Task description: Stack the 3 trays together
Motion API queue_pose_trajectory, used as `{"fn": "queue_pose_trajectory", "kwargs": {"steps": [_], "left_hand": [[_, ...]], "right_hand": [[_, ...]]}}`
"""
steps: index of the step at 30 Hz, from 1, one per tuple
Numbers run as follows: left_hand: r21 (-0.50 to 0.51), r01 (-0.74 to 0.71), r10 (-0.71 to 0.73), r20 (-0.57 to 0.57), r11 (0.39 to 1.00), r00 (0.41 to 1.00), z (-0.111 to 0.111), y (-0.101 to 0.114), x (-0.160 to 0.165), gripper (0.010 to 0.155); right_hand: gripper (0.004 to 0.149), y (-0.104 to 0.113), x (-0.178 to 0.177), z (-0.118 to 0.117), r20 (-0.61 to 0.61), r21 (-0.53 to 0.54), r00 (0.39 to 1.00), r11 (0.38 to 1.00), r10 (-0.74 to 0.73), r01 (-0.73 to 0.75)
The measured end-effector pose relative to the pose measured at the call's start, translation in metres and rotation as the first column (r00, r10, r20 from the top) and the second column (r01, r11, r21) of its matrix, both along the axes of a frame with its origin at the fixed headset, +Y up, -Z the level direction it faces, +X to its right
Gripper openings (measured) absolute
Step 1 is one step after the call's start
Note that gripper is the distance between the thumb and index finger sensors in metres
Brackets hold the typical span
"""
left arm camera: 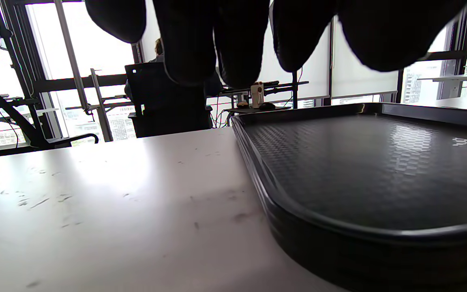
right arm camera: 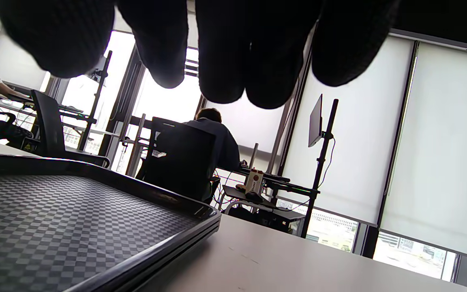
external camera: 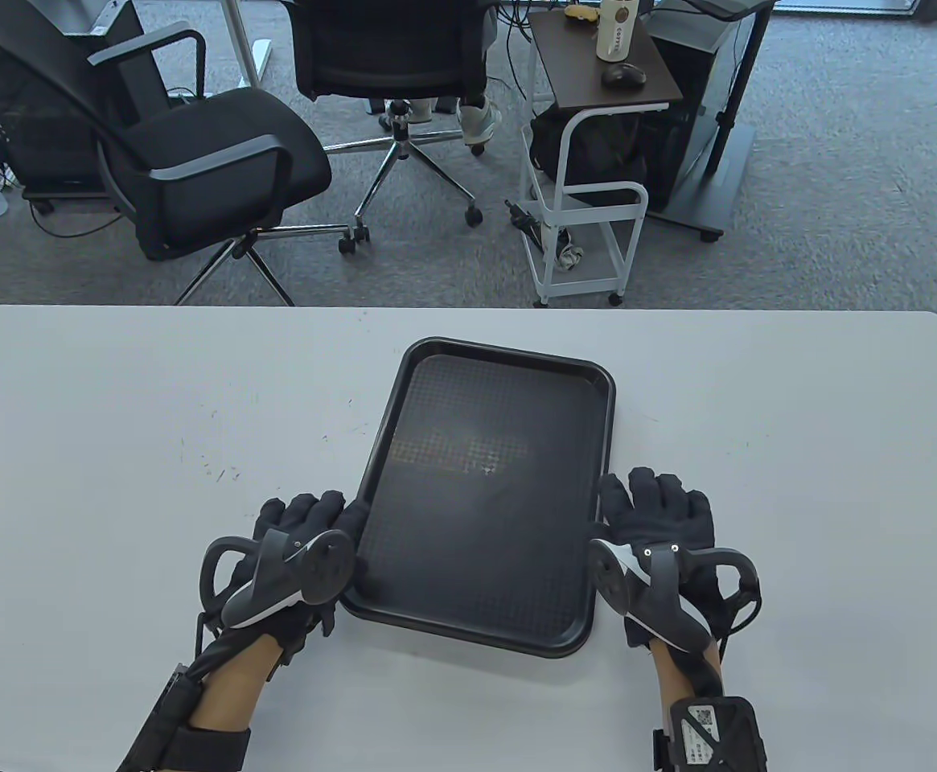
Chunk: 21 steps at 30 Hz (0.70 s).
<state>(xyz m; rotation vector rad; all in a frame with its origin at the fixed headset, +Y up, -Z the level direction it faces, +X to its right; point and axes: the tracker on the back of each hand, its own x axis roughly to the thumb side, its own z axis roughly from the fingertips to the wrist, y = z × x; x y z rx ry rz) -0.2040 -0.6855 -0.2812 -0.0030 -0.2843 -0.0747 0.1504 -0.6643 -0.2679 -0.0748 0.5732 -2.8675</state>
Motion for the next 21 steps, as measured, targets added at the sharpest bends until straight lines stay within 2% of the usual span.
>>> {"fn": "queue_pose_trajectory", "kwargs": {"steps": [21], "left_hand": [[0.015,0.007,-0.007,0.022,1.000,1.000,0.004,-0.001,0.004,0.070]], "right_hand": [[0.060,-0.011,0.018,-0.003,0.079,-0.063,0.997,0.998,0.000,0.005]]}}
